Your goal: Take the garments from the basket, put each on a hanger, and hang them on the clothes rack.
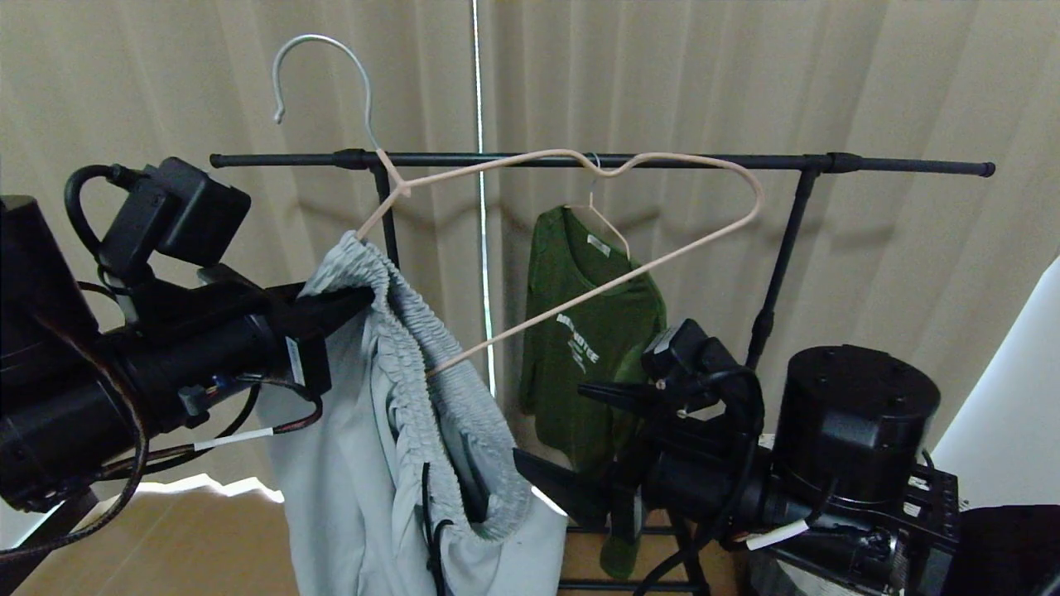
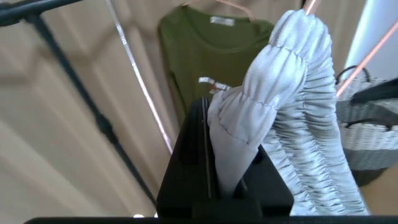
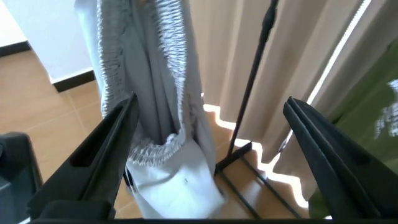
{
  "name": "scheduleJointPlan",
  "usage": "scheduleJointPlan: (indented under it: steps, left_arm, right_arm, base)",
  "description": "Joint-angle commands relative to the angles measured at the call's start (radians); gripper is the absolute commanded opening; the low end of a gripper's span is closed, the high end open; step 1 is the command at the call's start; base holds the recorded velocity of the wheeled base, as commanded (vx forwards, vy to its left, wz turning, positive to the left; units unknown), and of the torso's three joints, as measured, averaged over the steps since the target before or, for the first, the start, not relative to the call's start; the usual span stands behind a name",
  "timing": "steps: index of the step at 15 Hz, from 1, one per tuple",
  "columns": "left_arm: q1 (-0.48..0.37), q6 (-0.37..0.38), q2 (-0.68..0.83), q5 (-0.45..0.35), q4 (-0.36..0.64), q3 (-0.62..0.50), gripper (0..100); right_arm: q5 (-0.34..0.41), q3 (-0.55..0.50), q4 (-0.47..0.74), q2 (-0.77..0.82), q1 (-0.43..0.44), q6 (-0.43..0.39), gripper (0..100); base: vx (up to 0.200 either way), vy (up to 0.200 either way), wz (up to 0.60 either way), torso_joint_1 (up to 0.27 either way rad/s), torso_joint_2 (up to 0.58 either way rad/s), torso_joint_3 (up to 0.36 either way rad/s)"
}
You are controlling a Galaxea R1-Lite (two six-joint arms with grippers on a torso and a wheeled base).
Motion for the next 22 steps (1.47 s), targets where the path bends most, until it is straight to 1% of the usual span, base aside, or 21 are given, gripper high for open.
scheduleJointPlan:
  steps: [1,3,5,10,11,12,15,16,17,18,19,21,22]
  left_arm:
    - [-0.021,0.001,-0.008,0.000,-0.001,-0.004,0]
    - [-0.033,-0.001,-0.028,0.000,-0.001,0.000,0]
    - [-0.041,-0.001,-0.041,0.000,-0.001,0.000,0]
    - [-0.041,-0.002,-0.074,-0.002,-0.002,-0.009,0]
    - [-0.039,-0.002,-0.077,-0.002,-0.002,-0.012,0]
    - [-0.039,-0.002,-0.079,-0.002,-0.002,-0.012,0]
    - [-0.025,0.001,-0.077,0.004,0.002,-0.007,0]
    - [0.005,0.007,-0.076,0.004,0.008,0.011,0]
    - [0.022,0.025,-0.073,0.006,0.010,0.022,0]
    - [0.030,0.065,-0.071,0.006,0.016,0.031,0]
    - [0.056,0.148,-0.074,0.009,0.042,0.048,0]
    - [0.104,0.283,-0.074,0.030,0.087,0.066,0]
    - [0.114,0.314,-0.071,0.040,0.093,0.072,0]
  right_arm:
    - [0.000,0.000,-0.001,0.044,0.005,0.001,100]
    - [-0.001,0.019,-0.053,0.078,0.006,0.001,100]
    - [-0.023,0.024,-0.082,0.114,0.017,0.001,100]
    - [-0.027,0.059,-0.094,0.128,0.017,0.001,100]
    - [-0.029,0.062,-0.094,0.128,0.017,0.001,0]
    - [-0.032,0.065,-0.094,0.128,0.017,0.001,0]
    - [-0.087,0.095,-0.104,0.107,0.008,0.001,0]
    - [-0.102,0.138,-0.143,0.078,-0.028,-0.002,0]
    - [-0.104,0.158,-0.160,0.056,-0.055,-0.005,0]
    - [-0.104,0.164,-0.162,0.033,-0.074,-0.007,0]
    - [-0.104,0.162,-0.156,-0.005,-0.114,-0.008,0]
    - [-0.104,0.141,-0.154,-0.041,-0.193,-0.013,0]
    - [-0.104,0.131,-0.154,-0.042,-0.210,-0.013,0]
  base:
    - [0.000,0.000,0.00,0.000,0.00,0.000]
    - [0.000,0.000,0.00,0.000,0.00,0.000]
    - [0.000,0.000,0.00,0.000,0.00,0.000]
    - [0.000,0.000,0.00,0.000,0.00,0.000]
    - [0.000,0.000,0.00,0.000,0.00,0.000]
    - [0.000,0.000,0.00,0.000,0.00,0.000]
    - [0.000,0.000,0.00,0.000,0.00,0.000]
    - [0.000,0.000,0.00,0.000,0.00,0.000]
    - [0.000,0.000,0.00,0.000,0.00,0.000]
    - [0.000,0.000,0.00,0.000,0.00,0.000]
    - [0.000,0.000,0.00,0.000,0.00,0.000]
    - [0.000,0.000,0.00,0.000,0.00,0.000]
    - [0.000,0.000,0.00,0.000,0.00,0.000]
